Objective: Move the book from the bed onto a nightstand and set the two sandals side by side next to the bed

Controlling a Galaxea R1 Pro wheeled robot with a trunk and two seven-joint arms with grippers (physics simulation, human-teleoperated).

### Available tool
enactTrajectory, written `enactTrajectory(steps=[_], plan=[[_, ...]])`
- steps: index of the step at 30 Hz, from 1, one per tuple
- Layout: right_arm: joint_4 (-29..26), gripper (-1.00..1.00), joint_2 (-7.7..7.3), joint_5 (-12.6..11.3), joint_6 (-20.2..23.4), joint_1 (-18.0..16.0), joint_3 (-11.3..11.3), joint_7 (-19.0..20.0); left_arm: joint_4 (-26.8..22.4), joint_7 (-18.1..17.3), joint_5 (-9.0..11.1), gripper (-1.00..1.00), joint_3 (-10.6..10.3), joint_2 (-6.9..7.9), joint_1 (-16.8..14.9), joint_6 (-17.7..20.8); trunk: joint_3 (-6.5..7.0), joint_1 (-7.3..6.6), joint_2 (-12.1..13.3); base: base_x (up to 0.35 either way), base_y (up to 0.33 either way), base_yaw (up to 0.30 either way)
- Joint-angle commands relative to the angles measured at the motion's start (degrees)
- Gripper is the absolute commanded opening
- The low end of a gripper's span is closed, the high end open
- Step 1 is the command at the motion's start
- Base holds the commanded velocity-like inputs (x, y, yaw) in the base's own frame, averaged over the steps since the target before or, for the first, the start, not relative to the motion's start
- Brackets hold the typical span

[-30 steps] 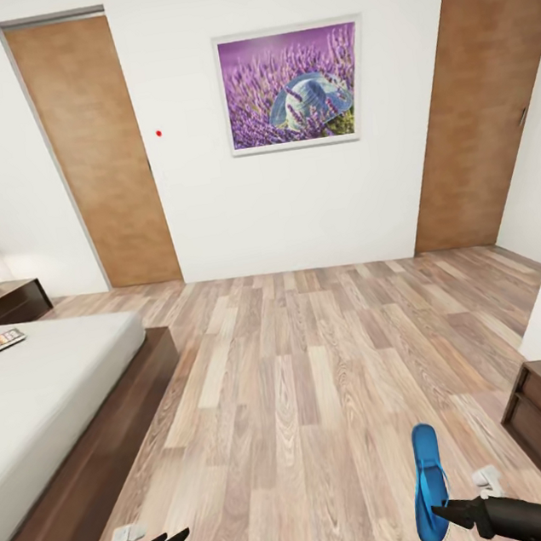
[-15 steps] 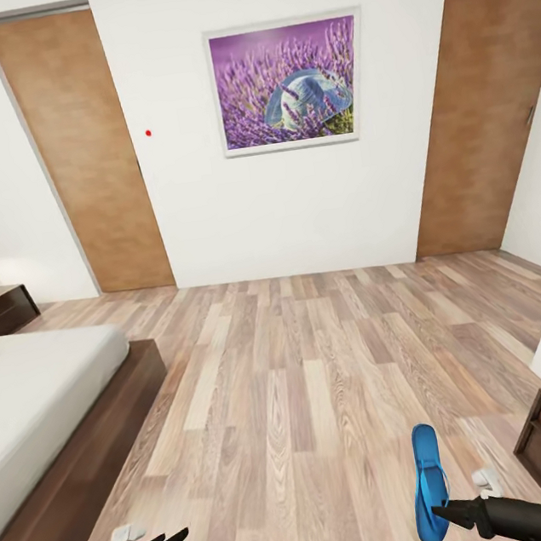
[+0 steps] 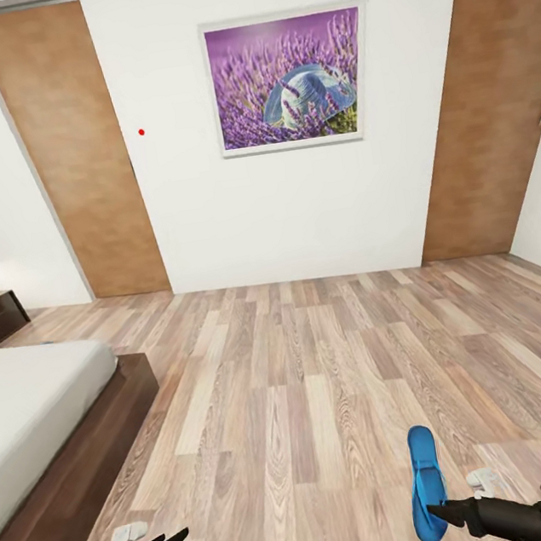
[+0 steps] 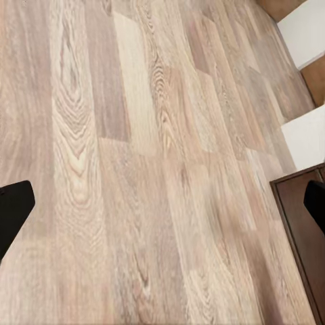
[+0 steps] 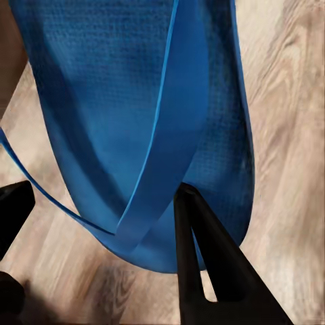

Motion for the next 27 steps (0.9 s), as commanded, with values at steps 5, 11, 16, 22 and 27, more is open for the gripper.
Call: enactTrajectory(steps=[5,11,16,22,27], plan=[[2.28,-1.00,0.76,0.33,0.10,-0.05,-0.72,-3.62,0.04,-0.16,0.35,1.00,0.01,-0.59,-0.01,0.58,-0.06,0.02,-0.02,0.316,-0.095,0.000],[8.07,-1.00,0.82,0.37,-0.07,0.00,-0.70,-3.96,0.05,-0.17,0.45,1.00,0.05,-0.78,-0.04,0.58,-0.06,0.02,-0.02,0.316,-0.033,0.000],[8.75,-1.00,0.70,0.12,-0.09,-0.01,-0.68,-3.86,0.22,-0.17,0.47,1.00,0.04,-0.80,-0.04,0.58,-0.06,0.02,-0.02,0.316,-0.003,0.000],[8.85,-1.00,0.63,0.03,-0.09,-0.01,-0.69,-3.74,1.40,-0.17,0.40,1.00,-0.03,-0.80,-0.04,0.58,-0.06,0.02,-0.02,0.316,0.000,0.000],[8.78,-1.00,0.66,0.10,-0.09,-0.03,-0.65,-3.78,1.53,-0.17,0.42,1.00,0.03,-0.80,-0.06,0.58,-0.06,0.02,-0.02,0.316,0.000,0.000]])
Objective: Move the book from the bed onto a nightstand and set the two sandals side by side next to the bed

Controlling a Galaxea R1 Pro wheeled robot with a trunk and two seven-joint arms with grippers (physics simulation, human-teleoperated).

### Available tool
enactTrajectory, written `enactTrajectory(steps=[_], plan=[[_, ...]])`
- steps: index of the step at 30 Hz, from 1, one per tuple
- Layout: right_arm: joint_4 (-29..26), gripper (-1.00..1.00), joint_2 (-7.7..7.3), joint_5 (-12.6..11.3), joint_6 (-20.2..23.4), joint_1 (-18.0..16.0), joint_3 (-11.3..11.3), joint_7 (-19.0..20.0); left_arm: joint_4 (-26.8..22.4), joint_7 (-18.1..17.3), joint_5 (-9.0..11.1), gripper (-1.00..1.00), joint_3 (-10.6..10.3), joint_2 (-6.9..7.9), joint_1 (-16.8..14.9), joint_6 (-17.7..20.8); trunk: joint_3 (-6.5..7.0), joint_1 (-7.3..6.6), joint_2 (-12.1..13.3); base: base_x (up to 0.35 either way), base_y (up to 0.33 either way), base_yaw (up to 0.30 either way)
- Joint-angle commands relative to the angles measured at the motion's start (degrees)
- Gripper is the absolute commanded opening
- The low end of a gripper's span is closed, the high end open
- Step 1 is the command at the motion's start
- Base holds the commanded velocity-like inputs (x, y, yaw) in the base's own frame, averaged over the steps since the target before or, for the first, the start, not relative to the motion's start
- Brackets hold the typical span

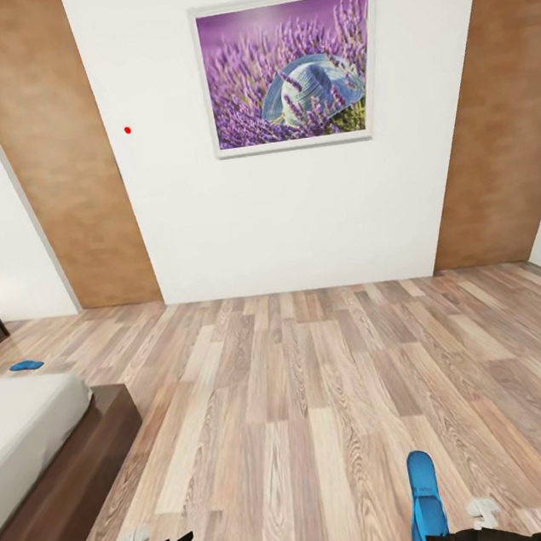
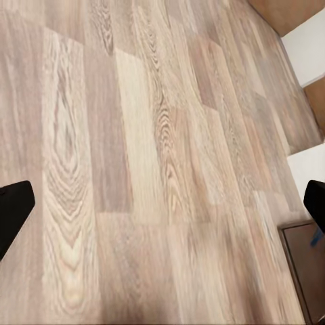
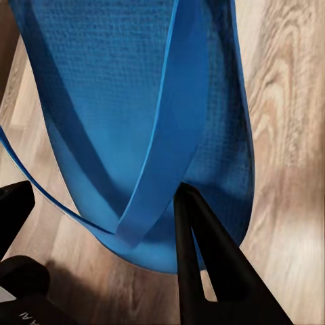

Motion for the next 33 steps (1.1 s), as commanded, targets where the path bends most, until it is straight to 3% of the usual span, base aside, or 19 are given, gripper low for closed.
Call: enactTrajectory(steps=[1,25,33], plan=[[-0.03,-1.00,-0.01,0.42,0.14,-0.02,-0.63,0.38,0.01,-0.17,0.33,1.00,0.06,0.00,-0.02,0.58,-0.06,0.02,-0.02,0.316,0.000,0.000],[0.04,-1.00,0.08,0.69,-1.08,-0.05,-0.62,0.27,0.09,-0.08,0.28,1.00,-0.01,-0.37,-0.03,0.56,-0.06,0.02,-0.02,0.316,0.000,0.001],[-0.01,-1.00,0.08,0.67,-1.03,-0.03,-0.62,0.28,0.05,-0.11,0.28,1.00,-0.01,-0.39,-0.01,0.55,-0.06,0.02,-0.02,0.316,0.000,0.101]])
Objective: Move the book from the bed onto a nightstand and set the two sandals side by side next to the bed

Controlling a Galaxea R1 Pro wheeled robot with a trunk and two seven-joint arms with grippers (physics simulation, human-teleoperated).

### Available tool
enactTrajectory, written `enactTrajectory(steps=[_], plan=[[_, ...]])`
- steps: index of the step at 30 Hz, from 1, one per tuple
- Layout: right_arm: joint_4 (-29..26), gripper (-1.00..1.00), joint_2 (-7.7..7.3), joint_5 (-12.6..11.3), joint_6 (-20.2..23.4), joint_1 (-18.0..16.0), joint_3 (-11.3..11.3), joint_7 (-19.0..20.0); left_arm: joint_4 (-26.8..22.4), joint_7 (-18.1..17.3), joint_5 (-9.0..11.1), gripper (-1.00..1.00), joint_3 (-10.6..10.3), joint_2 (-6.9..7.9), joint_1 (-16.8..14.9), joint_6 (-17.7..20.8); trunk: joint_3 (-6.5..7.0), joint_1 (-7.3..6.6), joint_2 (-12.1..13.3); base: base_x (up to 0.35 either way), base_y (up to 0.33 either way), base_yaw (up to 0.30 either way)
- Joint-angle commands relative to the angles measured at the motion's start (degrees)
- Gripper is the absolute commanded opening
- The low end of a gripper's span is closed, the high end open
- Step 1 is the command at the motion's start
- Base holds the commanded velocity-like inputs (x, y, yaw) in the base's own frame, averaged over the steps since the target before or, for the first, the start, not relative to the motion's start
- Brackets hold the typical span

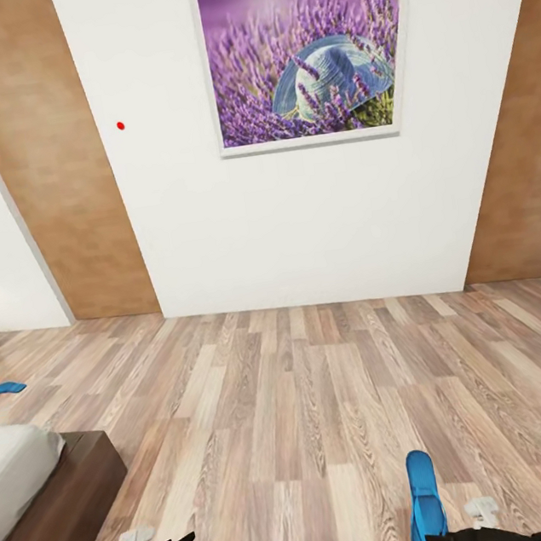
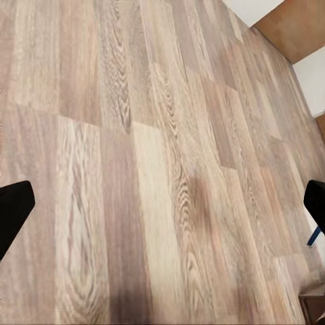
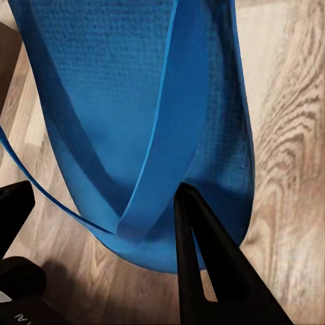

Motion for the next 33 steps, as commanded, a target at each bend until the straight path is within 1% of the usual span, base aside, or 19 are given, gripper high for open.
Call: enactTrajectory(steps=[1,13,20,28,33], plan=[[-0.01,-1.00,-0.02,0.41,0.02,-0.03,-0.62,0.40,0.00,-0.16,0.31,1.00,0.05,-0.01,-0.04,0.59,-0.06,0.02,-0.02,0.316,0.000,0.025],[-0.01,-1.00,-0.02,0.37,0.05,-0.03,-0.62,0.46,-0.01,-0.15,0.29,1.00,0.05,-0.05,-0.03,0.57,-0.06,0.02,-0.02,0.316,-0.078,0.007],[-0.03,-1.00,-0.02,0.37,0.05,-0.03,-0.62,0.46,0.01,-0.15,0.30,1.00,0.03,-0.06,-0.06,0.52,-0.06,0.02,-0.02,0.316,-0.114,0.119],[-0.04,-1.00,-0.02,0.37,0.02,0.00,-0.62,0.36,0.06,-0.15,0.31,1.00,0.04,-0.07,-0.03,0.56,-0.06,0.02,-0.02,0.316,-0.091,0.011],[-0.04,-1.00,-0.02,0.37,0.05,-0.03,-0.62,0.24,0.03,-0.15,0.26,1.00,0.05,-0.44,-0.03,0.52,-0.06,0.02,-0.02,0.316,-0.083,0.104]])
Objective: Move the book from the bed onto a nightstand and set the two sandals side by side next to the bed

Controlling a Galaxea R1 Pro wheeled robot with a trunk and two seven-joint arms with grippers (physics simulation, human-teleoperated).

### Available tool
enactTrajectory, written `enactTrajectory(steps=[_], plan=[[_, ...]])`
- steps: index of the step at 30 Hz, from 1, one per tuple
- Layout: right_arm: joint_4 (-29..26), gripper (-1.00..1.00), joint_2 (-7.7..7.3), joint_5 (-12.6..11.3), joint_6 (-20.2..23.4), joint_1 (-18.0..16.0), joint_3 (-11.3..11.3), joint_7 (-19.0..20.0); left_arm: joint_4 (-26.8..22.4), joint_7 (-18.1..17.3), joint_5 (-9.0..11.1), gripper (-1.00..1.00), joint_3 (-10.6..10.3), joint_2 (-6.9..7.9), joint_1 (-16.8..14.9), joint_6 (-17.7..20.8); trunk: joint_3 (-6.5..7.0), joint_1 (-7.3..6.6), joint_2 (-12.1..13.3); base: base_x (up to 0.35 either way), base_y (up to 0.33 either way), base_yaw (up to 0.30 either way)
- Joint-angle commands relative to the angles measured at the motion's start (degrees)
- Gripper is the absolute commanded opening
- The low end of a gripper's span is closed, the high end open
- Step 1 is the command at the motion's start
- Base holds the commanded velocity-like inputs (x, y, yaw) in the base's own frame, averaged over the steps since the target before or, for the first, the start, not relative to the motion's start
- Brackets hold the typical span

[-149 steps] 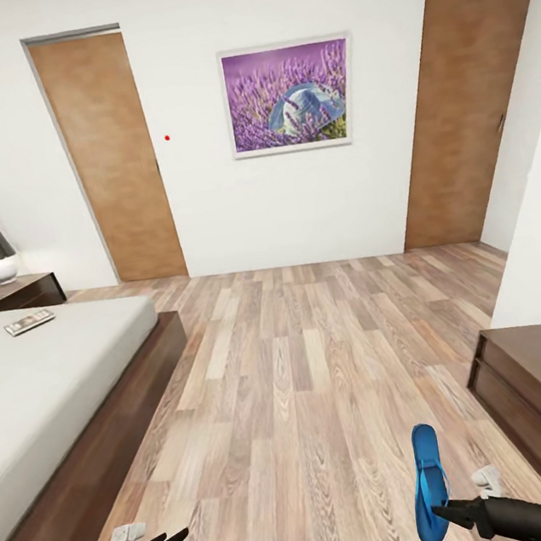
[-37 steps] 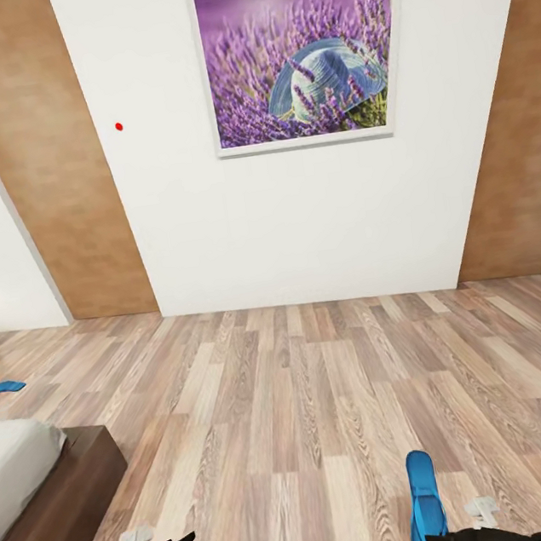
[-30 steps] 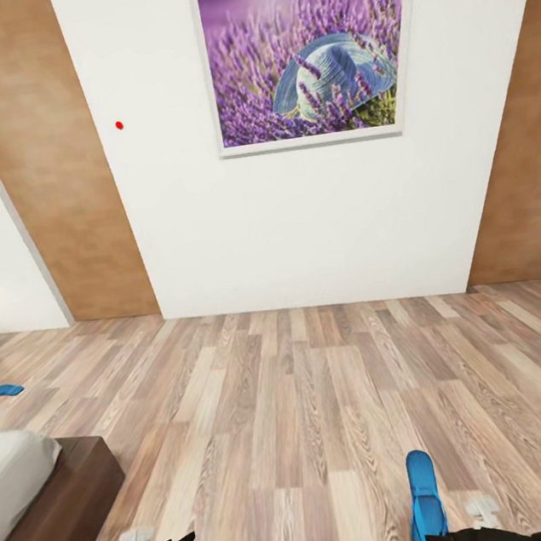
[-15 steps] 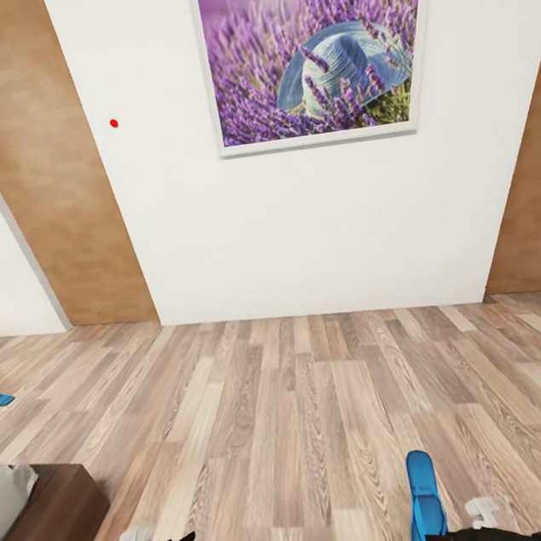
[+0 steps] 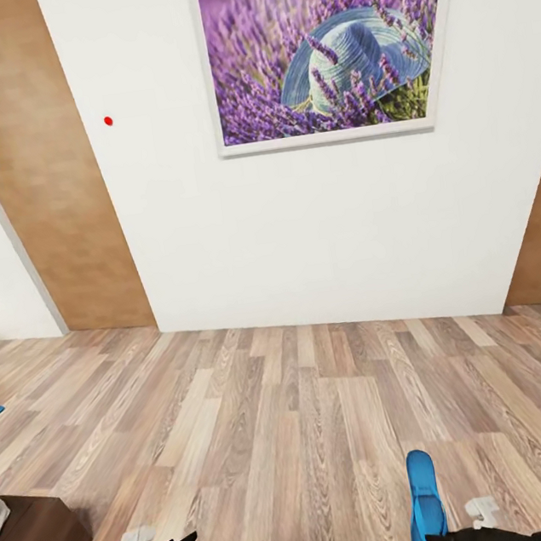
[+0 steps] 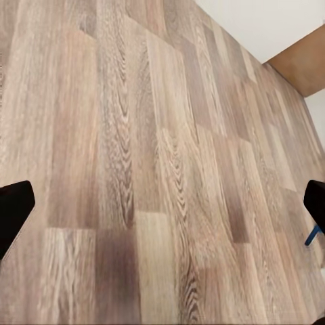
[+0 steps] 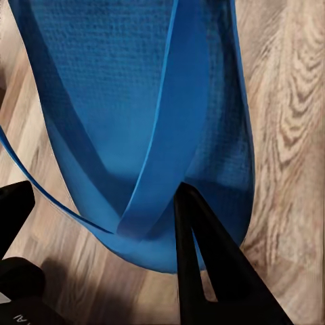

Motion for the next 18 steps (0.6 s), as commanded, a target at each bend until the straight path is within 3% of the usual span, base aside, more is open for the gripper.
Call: enactTrajectory(steps=[1,5,18], plan=[[-0.02,-1.00,-0.02,0.44,0.03,-0.03,-0.63,0.39,0.02,-0.18,0.28,1.00,0.04,-0.06,-0.04,0.58,-0.06,0.02,-0.02,0.316,-0.087,0.184],[-0.02,-1.00,-0.02,0.44,0.01,-0.01,-0.63,0.46,0.03,-0.18,0.25,1.00,0.06,-0.36,-0.06,0.58,-0.06,0.02,-0.02,0.316,-0.088,0.156],[-0.02,-1.00,-0.02,0.44,-0.02,-0.02,-0.63,0.46,0.01,-0.18,0.25,1.00,0.06,-0.41,-0.06,0.58,-0.06,0.02,-0.02,0.316,-0.088,0.041]])
